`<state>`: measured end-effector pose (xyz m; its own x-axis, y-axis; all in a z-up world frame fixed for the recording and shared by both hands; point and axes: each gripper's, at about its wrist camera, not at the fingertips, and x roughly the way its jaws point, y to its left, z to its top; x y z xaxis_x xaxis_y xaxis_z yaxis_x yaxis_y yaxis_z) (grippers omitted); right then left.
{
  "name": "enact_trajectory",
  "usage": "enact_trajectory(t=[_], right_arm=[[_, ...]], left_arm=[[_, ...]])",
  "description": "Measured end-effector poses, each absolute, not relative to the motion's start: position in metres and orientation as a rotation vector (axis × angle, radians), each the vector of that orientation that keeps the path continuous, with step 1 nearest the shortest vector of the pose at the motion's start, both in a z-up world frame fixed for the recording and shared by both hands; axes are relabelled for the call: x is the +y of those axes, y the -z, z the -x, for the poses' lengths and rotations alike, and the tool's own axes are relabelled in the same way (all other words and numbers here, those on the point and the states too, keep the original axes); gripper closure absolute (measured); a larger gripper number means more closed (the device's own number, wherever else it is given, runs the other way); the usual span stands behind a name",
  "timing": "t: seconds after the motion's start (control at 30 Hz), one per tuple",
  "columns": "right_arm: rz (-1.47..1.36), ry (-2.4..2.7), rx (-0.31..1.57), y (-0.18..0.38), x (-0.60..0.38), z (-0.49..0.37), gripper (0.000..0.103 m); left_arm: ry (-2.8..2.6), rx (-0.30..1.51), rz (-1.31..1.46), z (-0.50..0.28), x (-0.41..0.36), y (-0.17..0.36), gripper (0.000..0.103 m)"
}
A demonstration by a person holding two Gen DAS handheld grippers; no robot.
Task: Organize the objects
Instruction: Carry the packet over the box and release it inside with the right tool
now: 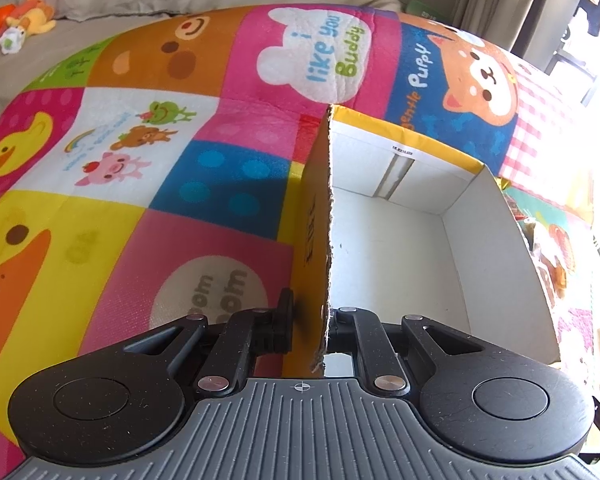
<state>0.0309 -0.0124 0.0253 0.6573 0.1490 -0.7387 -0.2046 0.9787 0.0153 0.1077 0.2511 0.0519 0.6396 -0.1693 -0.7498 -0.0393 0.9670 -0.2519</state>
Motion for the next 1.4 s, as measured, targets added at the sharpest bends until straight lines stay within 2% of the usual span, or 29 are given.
enact_trajectory(t=[0.07, 0.1, 0.8, 0.93, 1.23, 1.33, 1.4], right_arm=[[0.080, -0.192, 0.842, -0.023, -0.014, -0.029, 0.042], [0.085, -0.199, 0.845, -0.024, -0.015, -0.027, 0.042], [0.089, -0.324, 0.700, -0.112, -0.028, 0.038, 0.042], [0.093, -0.353, 0.616, -0.142, -0.020, 0.037, 0.042], [0.047, -0.444, 0.447, -0.220, 0.022, -0.034, 0.042], [-0.003, -0.472, 0.487, -0.226, 0.038, -0.076, 0.027], [-0.033, -0.459, 0.523, -0.221, 0.041, -0.094, 0.027]], left_arm=[[0.074, 0.875, 0.253, -0.108, 0.251, -0.052, 0.091], [0.073, 0.877, 0.254, -0.108, 0.251, -0.052, 0.091], [0.022, 0.894, 0.305, -0.129, 0.243, -0.050, 0.092], [0.018, 0.897, 0.303, -0.130, 0.242, -0.050, 0.092], [0.015, 0.902, 0.315, -0.131, 0.243, -0.050, 0.092], [0.021, 0.906, 0.323, -0.131, 0.245, -0.050, 0.091], [0.028, 0.907, 0.324, -0.131, 0.246, -0.049, 0.091]])
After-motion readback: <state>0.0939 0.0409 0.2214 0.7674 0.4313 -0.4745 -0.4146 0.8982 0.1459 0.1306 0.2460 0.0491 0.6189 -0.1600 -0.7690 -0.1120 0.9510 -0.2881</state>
